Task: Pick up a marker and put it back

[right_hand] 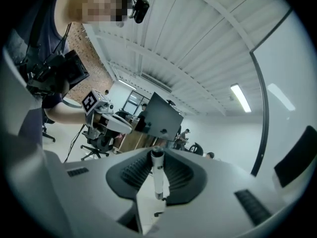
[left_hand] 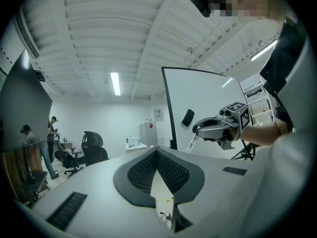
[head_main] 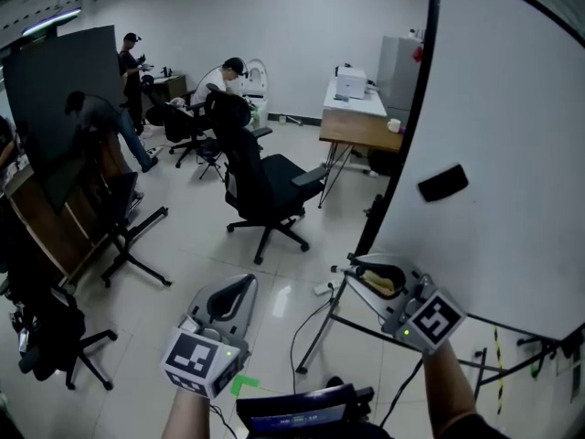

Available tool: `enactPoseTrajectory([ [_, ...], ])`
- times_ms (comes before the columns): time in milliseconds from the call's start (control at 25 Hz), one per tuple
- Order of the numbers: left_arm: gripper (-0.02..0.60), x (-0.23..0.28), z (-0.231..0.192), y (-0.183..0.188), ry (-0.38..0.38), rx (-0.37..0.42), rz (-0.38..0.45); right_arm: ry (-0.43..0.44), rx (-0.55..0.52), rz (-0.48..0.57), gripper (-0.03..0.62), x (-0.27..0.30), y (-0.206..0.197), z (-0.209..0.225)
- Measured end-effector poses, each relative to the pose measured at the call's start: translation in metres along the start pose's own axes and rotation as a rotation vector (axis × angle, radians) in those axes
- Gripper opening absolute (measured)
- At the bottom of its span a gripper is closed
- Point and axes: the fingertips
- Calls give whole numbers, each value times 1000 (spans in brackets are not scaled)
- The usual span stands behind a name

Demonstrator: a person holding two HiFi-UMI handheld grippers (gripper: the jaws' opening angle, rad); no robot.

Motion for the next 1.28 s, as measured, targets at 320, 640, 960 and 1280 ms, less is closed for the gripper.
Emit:
enactPoseTrajectory([
  [320,-3,-24,18,-5,52,-9,-27,64,6,-5,92,-10,5,-22],
  [640,-3,-20,66,-1,187,5,-54,181,31,53,92,-44,-8,-17],
  [960,-3,-11,149,3,264,30,-87,299,39,93,92,-102,-28,-20],
  [1280,-3,-50,175,-5,427,-29,-99,455,51,169,92,-111,-21,-56],
])
Point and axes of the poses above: the fingertips, and each gripper's own axes: x forward along the fingers, z to its right, y out of its top, and after that the axes turned 2 degrees about z, right-handed
